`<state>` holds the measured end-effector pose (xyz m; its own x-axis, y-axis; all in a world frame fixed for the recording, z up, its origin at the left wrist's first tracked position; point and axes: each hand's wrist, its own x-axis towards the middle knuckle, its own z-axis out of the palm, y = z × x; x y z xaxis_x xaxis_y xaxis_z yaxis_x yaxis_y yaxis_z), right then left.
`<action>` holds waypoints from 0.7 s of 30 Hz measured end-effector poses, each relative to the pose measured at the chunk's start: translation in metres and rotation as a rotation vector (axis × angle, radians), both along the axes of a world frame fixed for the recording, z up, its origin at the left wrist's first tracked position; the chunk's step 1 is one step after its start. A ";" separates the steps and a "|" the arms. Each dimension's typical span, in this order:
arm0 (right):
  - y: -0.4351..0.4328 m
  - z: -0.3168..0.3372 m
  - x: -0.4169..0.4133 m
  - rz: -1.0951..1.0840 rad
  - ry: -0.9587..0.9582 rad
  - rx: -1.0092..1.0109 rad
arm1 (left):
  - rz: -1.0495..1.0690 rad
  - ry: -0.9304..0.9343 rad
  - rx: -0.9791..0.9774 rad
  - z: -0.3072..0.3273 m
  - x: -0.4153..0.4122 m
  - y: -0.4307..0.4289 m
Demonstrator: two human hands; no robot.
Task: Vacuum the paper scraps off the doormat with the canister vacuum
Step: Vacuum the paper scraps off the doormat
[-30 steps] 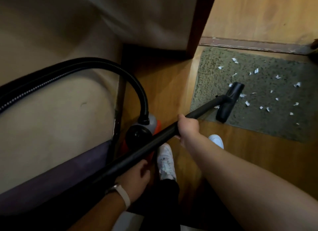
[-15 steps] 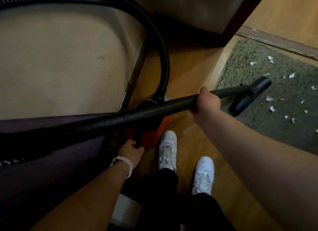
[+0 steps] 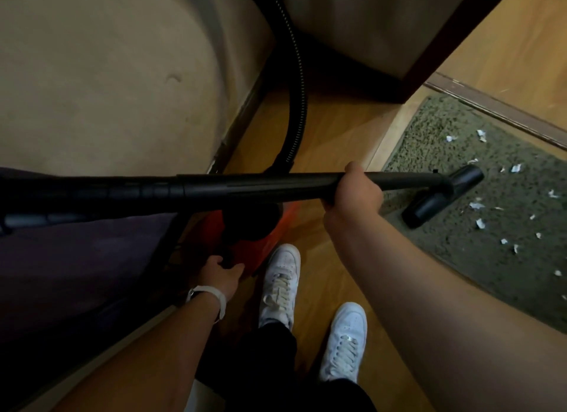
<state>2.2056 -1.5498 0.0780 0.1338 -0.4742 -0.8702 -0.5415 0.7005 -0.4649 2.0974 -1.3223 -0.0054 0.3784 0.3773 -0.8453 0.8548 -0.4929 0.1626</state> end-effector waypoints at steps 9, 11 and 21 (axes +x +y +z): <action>0.022 -0.006 -0.003 -0.023 0.010 -0.004 | 0.061 -0.071 -0.003 -0.024 0.003 -0.002; 0.024 -0.006 -0.003 -0.013 0.020 -0.008 | 0.082 -0.078 -0.007 -0.029 0.002 -0.002; 0.023 -0.014 -0.003 0.008 0.007 -0.036 | 0.178 -0.088 -0.012 -0.043 -0.003 -0.004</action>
<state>2.2024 -1.5267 0.0638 0.1318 -0.5043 -0.8534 -0.5506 0.6787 -0.4861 2.0941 -1.3261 -0.0487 0.3795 0.4348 -0.8166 0.9104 -0.3326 0.2460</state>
